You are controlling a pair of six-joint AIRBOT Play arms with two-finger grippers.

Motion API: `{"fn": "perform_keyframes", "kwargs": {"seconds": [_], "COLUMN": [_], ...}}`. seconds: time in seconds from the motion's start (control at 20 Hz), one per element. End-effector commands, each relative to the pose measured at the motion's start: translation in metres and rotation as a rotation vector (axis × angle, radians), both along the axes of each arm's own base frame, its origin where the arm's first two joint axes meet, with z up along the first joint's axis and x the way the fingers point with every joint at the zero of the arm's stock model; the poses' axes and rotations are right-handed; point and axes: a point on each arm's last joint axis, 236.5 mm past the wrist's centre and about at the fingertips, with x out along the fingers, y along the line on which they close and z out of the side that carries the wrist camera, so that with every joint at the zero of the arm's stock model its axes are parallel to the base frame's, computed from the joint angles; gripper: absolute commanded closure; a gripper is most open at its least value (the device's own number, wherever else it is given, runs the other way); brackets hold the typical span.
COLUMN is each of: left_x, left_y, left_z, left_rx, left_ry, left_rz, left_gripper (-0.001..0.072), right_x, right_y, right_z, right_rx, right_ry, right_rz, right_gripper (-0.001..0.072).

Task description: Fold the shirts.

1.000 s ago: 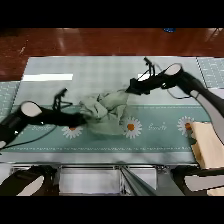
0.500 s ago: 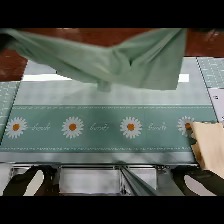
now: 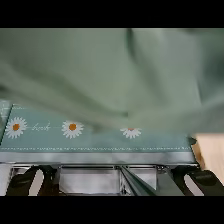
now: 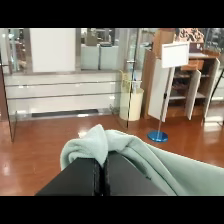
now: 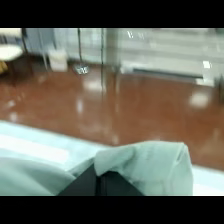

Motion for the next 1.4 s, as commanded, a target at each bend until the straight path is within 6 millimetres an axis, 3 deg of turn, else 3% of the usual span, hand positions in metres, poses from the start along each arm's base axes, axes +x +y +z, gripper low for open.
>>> {"fn": "perform_keyframes", "kwargs": {"seconds": [0.0, 0.15, 0.25, 0.35, 0.45, 0.55, 0.65, 0.75, 0.9, 1.0, 1.05, 1.1, 1.15, 1.2, 1.35], "left_x": [-0.023, 0.017, 0.056, 0.098, 0.145, 0.188, 0.231, 0.262, 0.291, 0.299, 0.302, 0.303, 0.303, 0.3, 0.267], "left_y": [-0.004, -0.007, -0.002, 0.004, 0.014, 0.023, 0.029, 0.023, 0.01, 0.008, 0.009, 0.009, 0.012, 0.019, 0.064], "left_z": [-0.018, -0.084, -0.155, -0.232, -0.296, -0.342, -0.385, -0.418, -0.448, -0.456, -0.458, -0.458, -0.457, -0.454, -0.451], "left_rx": [0.047, 0.015, -0.014, -0.055, -0.088, -0.129, -0.189, -0.286, -0.432, -0.455, -0.456, -0.455, -0.444, -0.412, -0.343], "left_ry": [0.054, 0.267, 0.46, 0.65, 0.761, 0.845, 0.909, 0.976, 1.056, 1.074, 1.074, 1.074, 1.074, 1.086, 1.236], "left_rz": [-0.026, -0.079, -0.082, -0.076, -0.044, -0.013, 0.013, 0.003, -0.023, -0.027, -0.025, -0.025, -0.023, -0.019, 0.027], "left_gripper": [0.0689, 0.0689, 0.0689, 0.0689, 0.0689, 0.0689, 0.0689, 0.0689, 0.0689, 0.0684, 0.0615, 0.0355, 0.0195, 0.0196, 0.0196], "right_x": [-0.023, -0.005, 0.015, 0.039, 0.061, 0.086, 0.129, 0.172, 0.237, 0.276, 0.291, 0.306, 0.315, 0.322, 0.319], "right_y": [-0.024, -0.007, 0.001, -0.007, -0.014, -0.017, -0.02, -0.02, -0.002, 0.01, 0.015, 0.019, 0.021, 0.018, -0.026], "right_z": [-0.089, -0.186, -0.262, -0.341, -0.409, -0.454, -0.477, -0.494, -0.512, -0.519, -0.518, -0.515, -0.509, -0.499, -0.455], "right_rx": [-0.041, 0.0, 0.038, 0.055, 0.07, 0.117, 0.169, 0.259, 0.385, 0.454, 0.483, 0.5, 0.506, 0.499, 0.47], "right_ry": [0.318, 0.566, 0.705, 0.822, 0.916, 0.986, 0.982, 1.011, 1.057, 1.084, 1.088, 1.083, 1.082, 1.07, 1.05], "right_rz": [-0.098, -0.055, -0.053, -0.127, -0.191, -0.238, -0.251, -0.24, -0.147, -0.103, -0.081, -0.059, -0.042, -0.024, -0.013], "right_gripper": [0.0686, 0.0686, 0.0686, 0.0687, 0.0687, 0.0687, 0.0686, 0.0686, 0.0685, 0.0685, 0.0685, 0.0633, 0.0444, 0.0301, 0.0305]}}
